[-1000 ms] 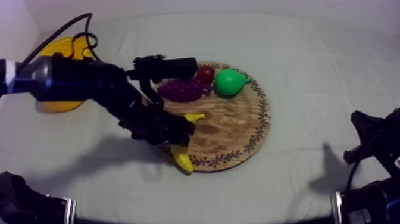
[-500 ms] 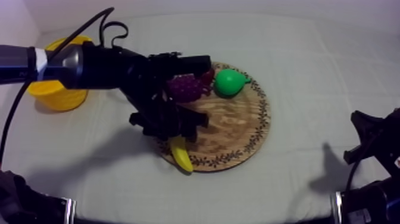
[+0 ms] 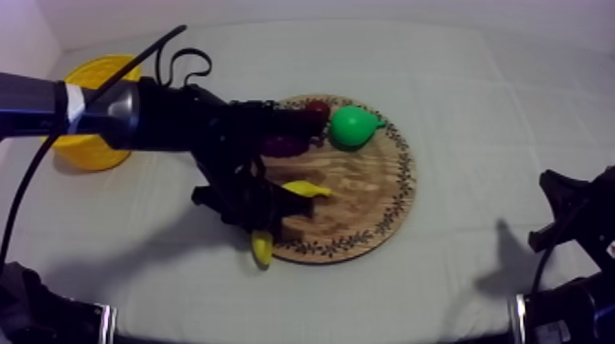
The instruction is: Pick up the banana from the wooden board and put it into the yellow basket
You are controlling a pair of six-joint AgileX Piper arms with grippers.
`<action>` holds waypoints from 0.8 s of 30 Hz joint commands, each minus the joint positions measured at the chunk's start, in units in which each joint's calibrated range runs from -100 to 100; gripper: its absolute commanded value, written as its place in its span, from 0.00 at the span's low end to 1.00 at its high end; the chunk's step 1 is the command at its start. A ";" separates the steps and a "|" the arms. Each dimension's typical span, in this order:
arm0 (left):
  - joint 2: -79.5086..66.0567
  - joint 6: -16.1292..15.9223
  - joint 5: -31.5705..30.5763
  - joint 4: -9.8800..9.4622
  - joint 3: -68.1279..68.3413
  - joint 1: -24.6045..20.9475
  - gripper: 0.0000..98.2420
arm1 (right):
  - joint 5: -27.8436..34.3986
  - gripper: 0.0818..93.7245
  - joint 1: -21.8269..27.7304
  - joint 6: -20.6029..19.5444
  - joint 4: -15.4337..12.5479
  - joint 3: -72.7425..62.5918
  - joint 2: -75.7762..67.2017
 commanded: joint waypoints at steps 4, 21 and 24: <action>0.15 -1.70 0.11 -0.60 -2.16 0.58 0.25 | -0.01 0.00 0.03 -0.04 -0.03 -0.03 -0.04; -16.32 -0.70 18.27 -10.96 -17.54 -7.80 0.26 | -0.01 0.00 0.03 -0.02 -0.03 -0.03 -0.04; -19.91 -2.20 20.15 -11.80 -18.26 -12.85 0.26 | -0.01 0.00 0.03 -0.02 -0.03 -0.03 -0.04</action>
